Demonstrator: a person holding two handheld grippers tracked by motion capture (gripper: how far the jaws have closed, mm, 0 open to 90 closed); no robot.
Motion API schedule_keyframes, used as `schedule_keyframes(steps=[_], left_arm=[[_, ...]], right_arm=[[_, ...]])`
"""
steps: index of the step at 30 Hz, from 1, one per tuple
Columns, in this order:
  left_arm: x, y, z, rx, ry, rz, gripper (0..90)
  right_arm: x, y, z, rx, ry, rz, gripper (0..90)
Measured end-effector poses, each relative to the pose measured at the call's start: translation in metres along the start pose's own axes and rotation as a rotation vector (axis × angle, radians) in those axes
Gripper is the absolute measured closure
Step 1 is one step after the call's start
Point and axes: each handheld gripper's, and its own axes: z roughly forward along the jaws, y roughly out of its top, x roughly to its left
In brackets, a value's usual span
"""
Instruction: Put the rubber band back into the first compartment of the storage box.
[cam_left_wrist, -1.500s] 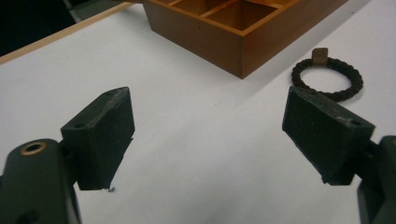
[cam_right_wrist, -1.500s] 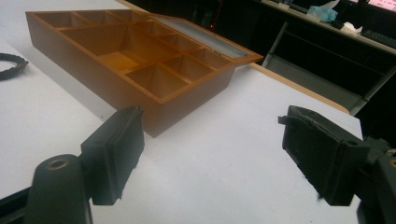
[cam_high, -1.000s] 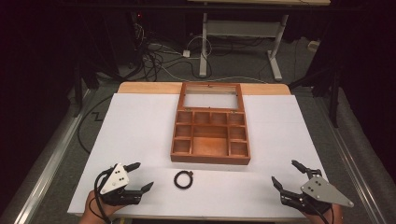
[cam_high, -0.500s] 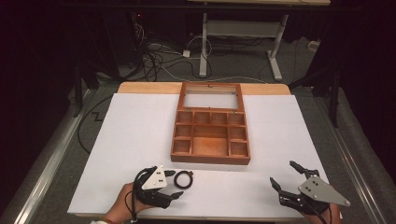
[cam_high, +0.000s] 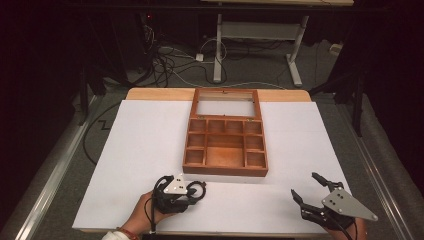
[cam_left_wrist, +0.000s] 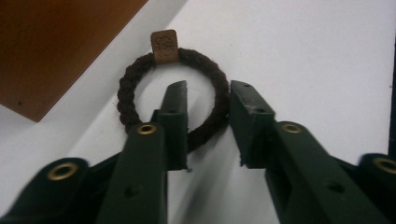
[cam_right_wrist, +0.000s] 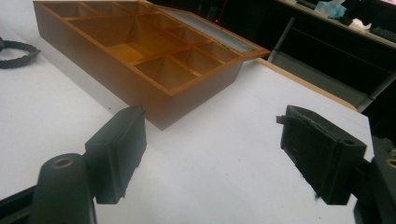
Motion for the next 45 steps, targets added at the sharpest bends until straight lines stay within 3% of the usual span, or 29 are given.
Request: schedule_keyframes(steps=[4,17,26,35,45], left_arm=[[0.0,-0.002,-0.003,0.001,0.01,0.004,81.2],[-0.005,-0.011,-0.031,-0.054,0.077,0.045,82.1],[-0.001,-0.008,-0.048,-0.114,0.11,0.025,82.1],[0.009,-0.004,-0.059,-0.158,0.137,0.017,82.2],[0.033,0.021,-0.066,-0.241,0.129,-0.014,82.2]], right_arm=[[0.0,0.0,0.0,0.023,-0.013,-0.026,24.4],[-0.001,-0.001,0.001,0.026,-0.002,-0.011,24.5],[-0.001,-0.001,0.001,0.026,0.002,-0.016,24.4],[-0.001,0.0,0.001,0.022,0.003,-0.013,24.4],[0.0,0.001,0.001,0.008,0.017,0.003,24.6]])
